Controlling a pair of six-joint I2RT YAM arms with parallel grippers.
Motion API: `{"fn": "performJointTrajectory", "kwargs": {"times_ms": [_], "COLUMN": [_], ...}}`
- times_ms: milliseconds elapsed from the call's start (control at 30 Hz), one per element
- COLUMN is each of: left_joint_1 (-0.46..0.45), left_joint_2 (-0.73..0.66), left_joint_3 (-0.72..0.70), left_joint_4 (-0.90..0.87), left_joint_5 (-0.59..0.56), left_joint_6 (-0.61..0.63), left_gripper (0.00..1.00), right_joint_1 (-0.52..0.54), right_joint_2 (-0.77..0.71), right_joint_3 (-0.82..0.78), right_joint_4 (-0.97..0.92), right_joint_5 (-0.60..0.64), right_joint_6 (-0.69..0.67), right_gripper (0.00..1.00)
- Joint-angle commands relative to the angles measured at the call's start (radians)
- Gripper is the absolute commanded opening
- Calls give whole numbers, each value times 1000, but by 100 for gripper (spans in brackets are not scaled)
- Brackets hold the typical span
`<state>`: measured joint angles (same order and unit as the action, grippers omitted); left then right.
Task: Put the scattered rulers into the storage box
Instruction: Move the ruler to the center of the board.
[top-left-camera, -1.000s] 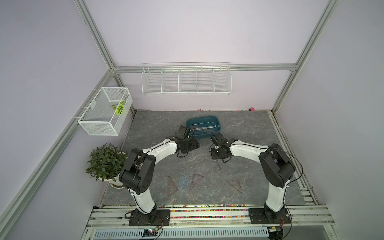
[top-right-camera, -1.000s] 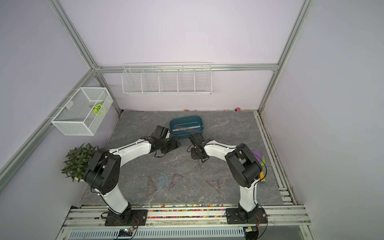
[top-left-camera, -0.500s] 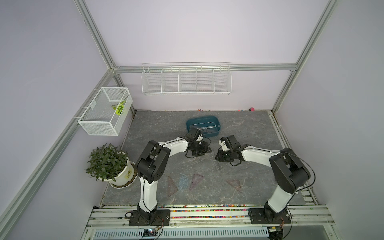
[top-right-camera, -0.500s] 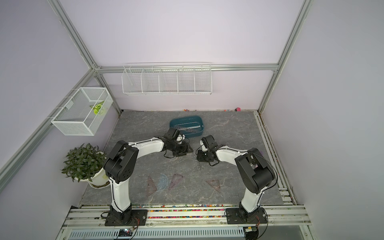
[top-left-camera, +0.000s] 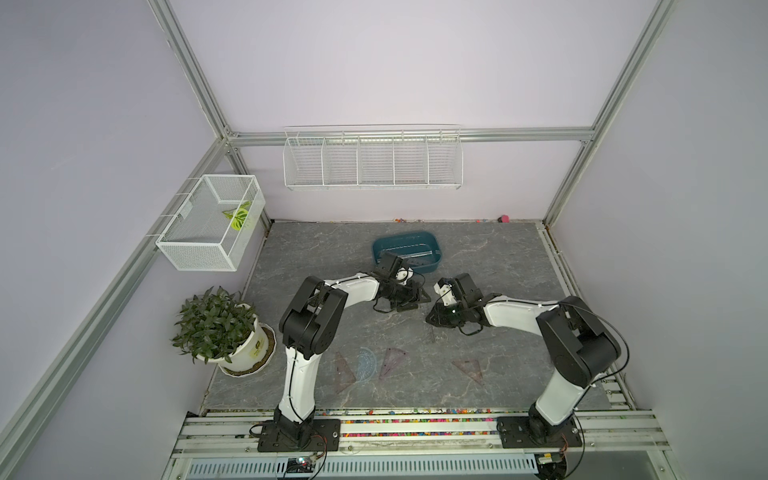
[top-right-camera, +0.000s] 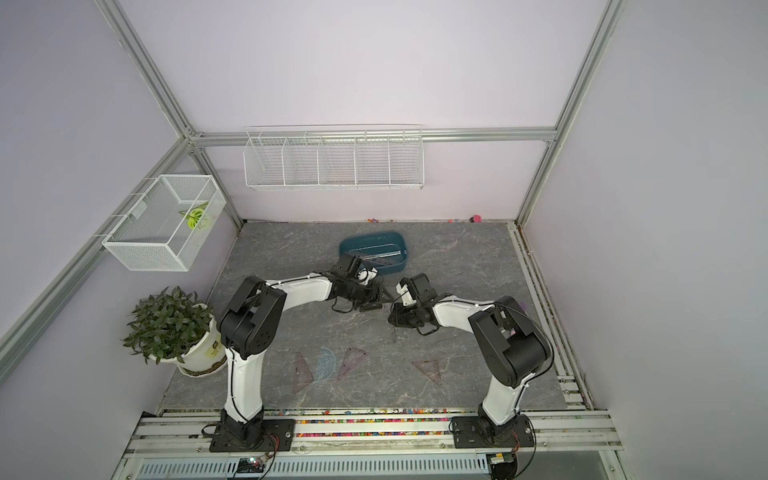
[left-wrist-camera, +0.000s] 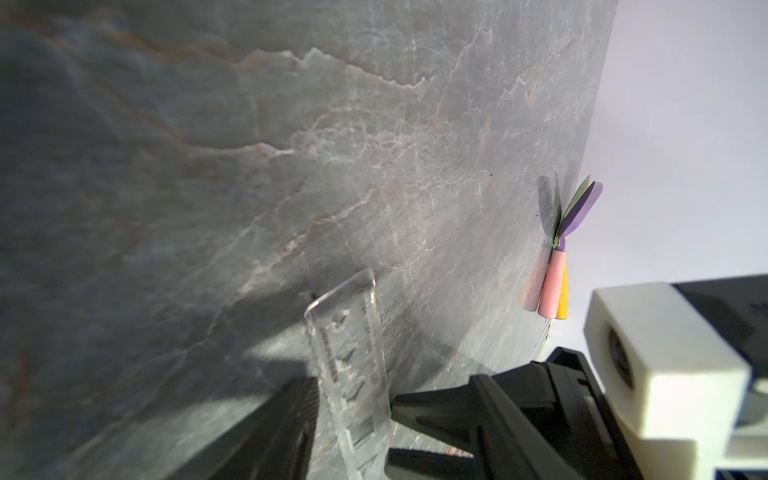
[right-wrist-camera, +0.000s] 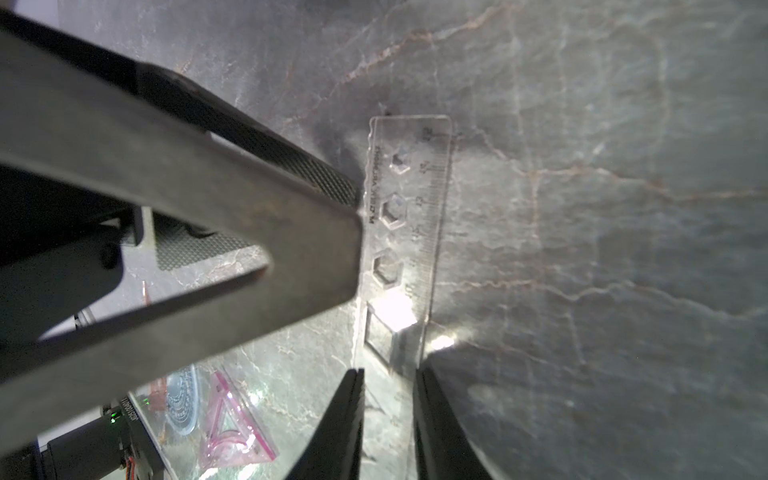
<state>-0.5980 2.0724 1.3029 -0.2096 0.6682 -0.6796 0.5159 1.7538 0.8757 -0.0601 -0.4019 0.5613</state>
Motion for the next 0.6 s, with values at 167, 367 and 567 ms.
{"fn": "performJointTrajectory", "kwargs": {"times_ms": [167,367,567], "left_joint_1": [24,24,21], "left_joint_2": [-17,-15,11], "left_joint_3": [-59,-77,-71], "left_joint_4": [-80,-92,-92], "left_joint_5": [-68,-65,-55], "left_joint_6": [7,4,-3], "left_gripper": [63,57,55], "right_joint_1": [-28,-28,-28], "right_joint_2": [-50,-20,2], "right_joint_3": [-33,-44,-49], "right_joint_4": [92,129,127], "right_joint_5": [-73,-90,-82], "right_joint_6": [49,55,42], "right_gripper": [18,11,11]}}
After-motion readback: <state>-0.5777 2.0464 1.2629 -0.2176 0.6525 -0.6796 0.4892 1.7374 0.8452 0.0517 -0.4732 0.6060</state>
